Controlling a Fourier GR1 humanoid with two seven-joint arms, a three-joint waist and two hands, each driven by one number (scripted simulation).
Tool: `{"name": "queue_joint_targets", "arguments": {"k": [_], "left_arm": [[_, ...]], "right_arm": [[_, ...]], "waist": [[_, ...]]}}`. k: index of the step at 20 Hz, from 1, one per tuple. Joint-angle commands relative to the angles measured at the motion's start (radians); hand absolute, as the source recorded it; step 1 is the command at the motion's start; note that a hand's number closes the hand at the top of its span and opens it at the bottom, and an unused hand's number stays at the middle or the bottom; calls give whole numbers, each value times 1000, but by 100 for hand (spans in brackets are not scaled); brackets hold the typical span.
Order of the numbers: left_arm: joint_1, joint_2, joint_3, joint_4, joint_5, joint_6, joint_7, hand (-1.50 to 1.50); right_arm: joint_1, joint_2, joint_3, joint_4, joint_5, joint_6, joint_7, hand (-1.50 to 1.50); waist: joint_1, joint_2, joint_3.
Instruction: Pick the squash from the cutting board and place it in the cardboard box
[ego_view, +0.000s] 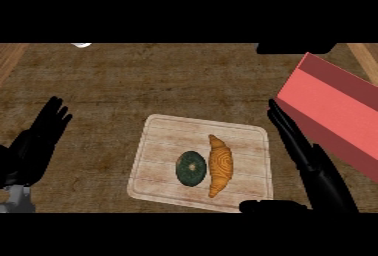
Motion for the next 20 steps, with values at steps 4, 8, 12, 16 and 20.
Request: {"name": "queue_joint_targets", "arguments": {"k": [4,8,12,16,20], "left_arm": [[2,13,9,-21,12,-20,13,0],[-50,9,-1,0,-9,-4,33,0],[-47,-2,-3,25,-7,-27,19,0],[-12,2,5,-74,-8,1,67,0],[-57,20,47,-7,25,-44,70,0]], "right_arm": [[-97,-152,126,-73,227,247,427,-150],[-246,-76,185,-85,212,444,693,-150],[-363,87,259,-50,188,580,932,-150],[-400,245,268,-34,110,649,1128,-150],[-468,315,235,168,114,647,1084,-150]], "waist": [[15,-4,-4],[29,7,-3],[32,11,1],[30,6,4],[28,11,5]]}}
